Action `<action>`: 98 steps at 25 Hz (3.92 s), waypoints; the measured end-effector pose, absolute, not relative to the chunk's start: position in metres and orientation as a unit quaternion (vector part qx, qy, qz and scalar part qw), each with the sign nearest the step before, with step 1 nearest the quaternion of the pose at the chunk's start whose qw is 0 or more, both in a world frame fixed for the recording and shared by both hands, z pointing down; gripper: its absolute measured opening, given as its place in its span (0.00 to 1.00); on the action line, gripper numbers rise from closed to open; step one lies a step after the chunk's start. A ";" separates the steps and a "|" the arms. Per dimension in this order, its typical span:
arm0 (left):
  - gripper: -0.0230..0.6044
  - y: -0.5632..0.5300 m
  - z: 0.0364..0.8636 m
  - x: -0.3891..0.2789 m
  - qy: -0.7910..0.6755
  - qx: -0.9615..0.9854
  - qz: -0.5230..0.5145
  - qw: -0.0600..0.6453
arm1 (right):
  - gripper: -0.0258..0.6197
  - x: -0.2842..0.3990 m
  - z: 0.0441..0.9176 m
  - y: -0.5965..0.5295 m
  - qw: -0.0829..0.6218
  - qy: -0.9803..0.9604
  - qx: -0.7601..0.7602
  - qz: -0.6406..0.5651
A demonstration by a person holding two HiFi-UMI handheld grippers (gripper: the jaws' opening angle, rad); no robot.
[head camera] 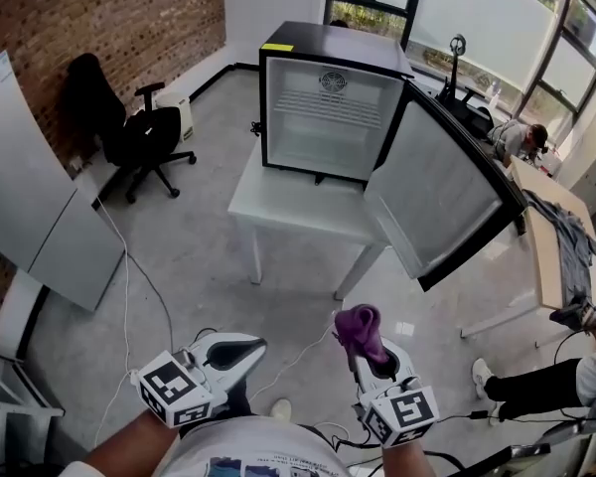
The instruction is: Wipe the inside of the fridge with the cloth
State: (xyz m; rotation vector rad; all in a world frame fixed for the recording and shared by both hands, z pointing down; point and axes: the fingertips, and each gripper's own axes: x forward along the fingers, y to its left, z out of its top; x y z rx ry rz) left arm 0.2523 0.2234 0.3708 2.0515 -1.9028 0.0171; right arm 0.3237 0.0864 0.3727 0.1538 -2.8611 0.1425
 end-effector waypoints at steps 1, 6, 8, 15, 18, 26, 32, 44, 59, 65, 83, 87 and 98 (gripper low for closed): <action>0.05 0.223 0.369 0.245 -0.671 0.722 0.005 0.172 | 0.13 0.317 0.371 0.083 0.136 -0.988 0.058 0.050; 0.05 0.205 0.368 0.200 -0.654 0.739 0.004 0.165 | 0.12 0.274 0.363 0.055 0.132 -0.985 0.102 0.038; 0.05 0.193 0.365 0.179 -0.645 0.747 0.003 0.160 | 0.13 0.255 0.361 0.039 0.133 -0.982 0.126 0.037; 0.05 0.168 0.343 0.095 -0.621 0.772 0.005 0.139 | 0.13 0.173 0.341 -0.011 0.124 -0.971 0.204 0.032; 0.05 0.166 0.334 0.056 -0.612 0.780 0.015 0.132 | 0.12 0.139 0.328 -0.031 0.112 -0.963 0.241 0.035; 0.05 0.160 0.326 -0.015 -0.595 0.795 0.023 0.117 | 0.12 0.079 0.316 -0.097 0.082 -0.937 0.335 0.060; 0.05 0.134 0.326 -0.035 -0.585 0.801 0.010 0.126 | 0.12 0.045 0.298 -0.155 0.057 -0.924 0.374 0.059; 0.05 0.057 0.311 -0.074 -0.585 0.802 0.017 0.122 | 0.12 -0.013 0.285 -0.260 0.028 -0.910 0.407 0.074; 0.05 0.022 0.305 -0.111 -0.600 0.790 0.026 0.123 | 0.12 -0.058 0.292 -0.330 0.023 -0.895 0.436 0.087; 0.05 0.010 0.304 -0.115 -0.603 0.788 0.028 0.120 | 0.12 -0.071 0.294 -0.343 0.023 -0.895 0.437 0.089; 0.05 -0.004 0.301 -0.119 -0.619 0.774 0.028 0.129 | 0.12 -0.110 0.292 -0.372 0.035 -0.907 0.414 0.071; 0.05 -0.007 0.301 -0.119 -0.616 0.776 0.029 0.130 | 0.13 -0.123 0.293 -0.374 0.040 -0.913 0.402 0.060; 0.05 -0.017 0.297 -0.098 -0.587 0.801 0.024 0.113 | 0.13 -0.157 0.301 -0.385 0.049 -0.923 0.380 0.034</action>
